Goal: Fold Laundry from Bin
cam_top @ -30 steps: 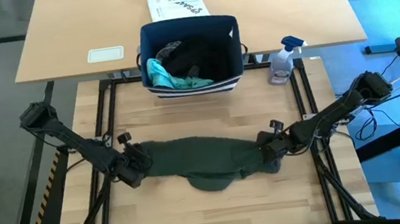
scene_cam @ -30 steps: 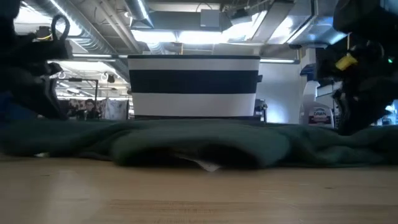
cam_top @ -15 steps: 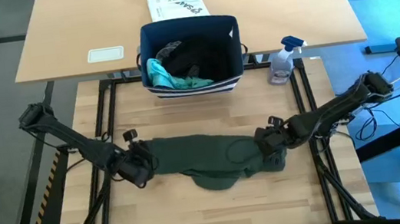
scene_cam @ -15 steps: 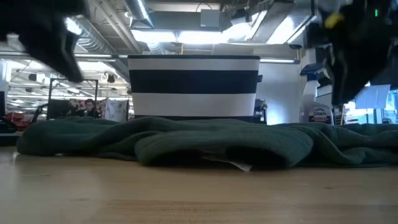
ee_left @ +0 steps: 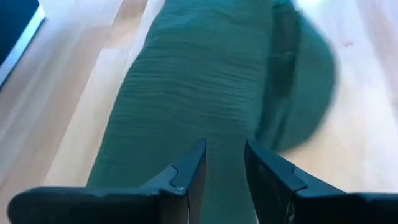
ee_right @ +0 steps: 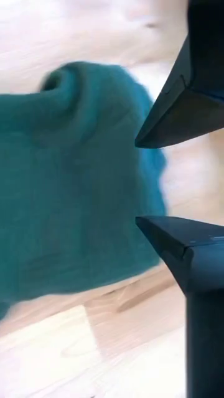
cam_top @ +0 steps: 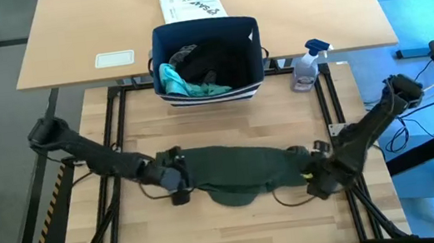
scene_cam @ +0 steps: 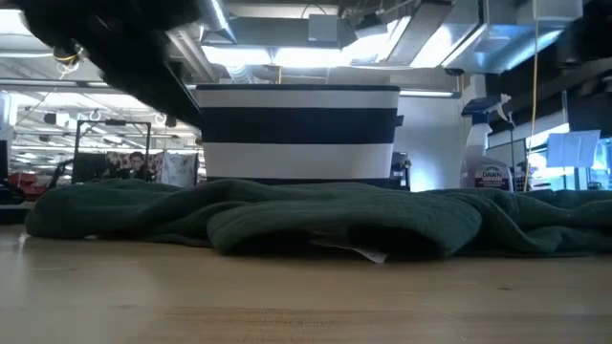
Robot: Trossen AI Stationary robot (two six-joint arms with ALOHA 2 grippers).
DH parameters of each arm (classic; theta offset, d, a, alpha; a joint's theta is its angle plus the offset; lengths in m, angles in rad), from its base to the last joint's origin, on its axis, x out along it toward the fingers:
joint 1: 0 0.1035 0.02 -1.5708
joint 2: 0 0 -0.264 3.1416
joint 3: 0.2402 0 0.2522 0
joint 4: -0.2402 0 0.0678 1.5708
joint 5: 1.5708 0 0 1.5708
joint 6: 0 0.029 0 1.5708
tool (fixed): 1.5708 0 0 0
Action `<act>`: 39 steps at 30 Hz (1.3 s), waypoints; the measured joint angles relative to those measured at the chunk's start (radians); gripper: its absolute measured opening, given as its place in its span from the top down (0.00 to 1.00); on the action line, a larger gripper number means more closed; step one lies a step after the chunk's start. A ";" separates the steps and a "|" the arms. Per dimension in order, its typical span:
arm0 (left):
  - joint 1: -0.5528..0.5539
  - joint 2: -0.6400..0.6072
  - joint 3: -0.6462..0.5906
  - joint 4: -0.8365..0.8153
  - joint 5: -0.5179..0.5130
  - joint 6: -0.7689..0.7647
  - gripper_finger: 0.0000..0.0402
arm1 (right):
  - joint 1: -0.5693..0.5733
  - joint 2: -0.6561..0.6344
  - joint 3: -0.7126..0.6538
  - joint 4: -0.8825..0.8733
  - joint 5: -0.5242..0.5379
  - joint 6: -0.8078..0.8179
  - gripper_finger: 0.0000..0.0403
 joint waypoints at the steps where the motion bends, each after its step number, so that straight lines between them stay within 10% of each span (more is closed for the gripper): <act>1: 0.020 0.026 0.000 0.032 0.017 0.014 0.74 | 0.029 -0.013 -0.011 -0.005 0.018 0.063 0.53; 14: 0.153 0.214 0.000 0.144 0.143 0.095 0.74 | 0.244 -0.246 -0.318 0.166 0.247 0.866 0.53; 30: 0.175 0.215 0.000 0.184 0.143 0.147 0.74 | 0.212 -0.272 -0.614 0.654 0.409 0.935 0.30; 39: 0.189 0.215 0.000 0.195 0.142 0.147 0.74 | 0.184 -0.268 -0.623 0.700 0.451 0.824 0.57</act>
